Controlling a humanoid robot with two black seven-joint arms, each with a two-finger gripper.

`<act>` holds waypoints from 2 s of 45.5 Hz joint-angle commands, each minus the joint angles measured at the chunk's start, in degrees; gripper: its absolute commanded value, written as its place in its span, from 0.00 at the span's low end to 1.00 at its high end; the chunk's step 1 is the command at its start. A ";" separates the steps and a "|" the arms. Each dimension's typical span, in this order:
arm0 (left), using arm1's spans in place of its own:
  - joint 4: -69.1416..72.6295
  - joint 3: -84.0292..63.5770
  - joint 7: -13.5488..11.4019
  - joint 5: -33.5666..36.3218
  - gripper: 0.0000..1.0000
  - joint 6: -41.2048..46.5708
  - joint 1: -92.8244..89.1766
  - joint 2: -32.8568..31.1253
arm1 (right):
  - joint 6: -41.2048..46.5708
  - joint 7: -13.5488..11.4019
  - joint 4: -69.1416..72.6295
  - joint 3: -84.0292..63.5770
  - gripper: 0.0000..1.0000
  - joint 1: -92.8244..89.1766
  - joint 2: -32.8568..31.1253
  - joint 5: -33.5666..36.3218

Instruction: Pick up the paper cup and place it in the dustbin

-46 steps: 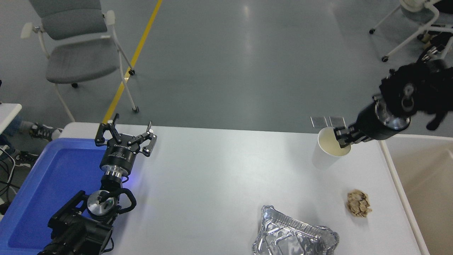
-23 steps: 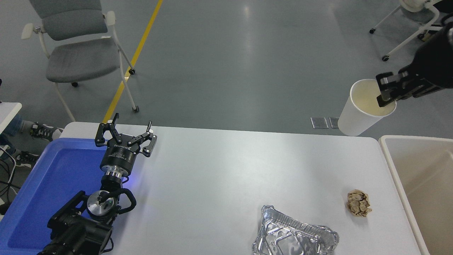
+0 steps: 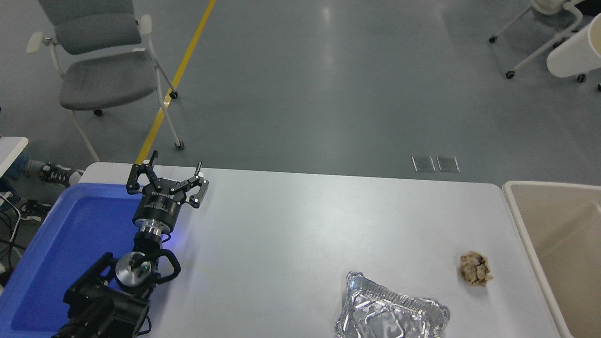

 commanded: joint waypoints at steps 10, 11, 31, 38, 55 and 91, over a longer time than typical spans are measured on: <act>0.00 0.01 -0.07 -0.06 0.99 0.00 0.00 0.01 | -26.76 -0.06 -14.64 38.73 0.00 -52.24 -2.09 14.22; 0.00 0.01 -0.07 -0.06 0.99 0.00 0.00 0.01 | -27.73 -0.06 -15.61 41.46 0.00 -55.22 -1.12 14.75; 0.00 0.01 -0.07 -0.06 0.99 0.00 0.00 0.01 | -28.80 -0.06 -54.20 73.91 0.00 -84.60 25.95 15.19; 0.00 0.01 -0.07 -0.06 0.99 0.00 0.00 0.01 | -28.89 0.12 -54.73 78.57 0.00 -88.47 27.98 15.19; 0.00 0.01 -0.07 -0.06 0.99 0.00 0.00 0.01 | -29.41 0.47 -55.17 79.98 0.00 -90.85 30.00 15.19; 0.00 0.09 -0.07 -0.06 0.99 0.00 -0.09 0.01 | -25.37 -0.14 -53.33 71.37 1.00 -76.88 27.28 8.87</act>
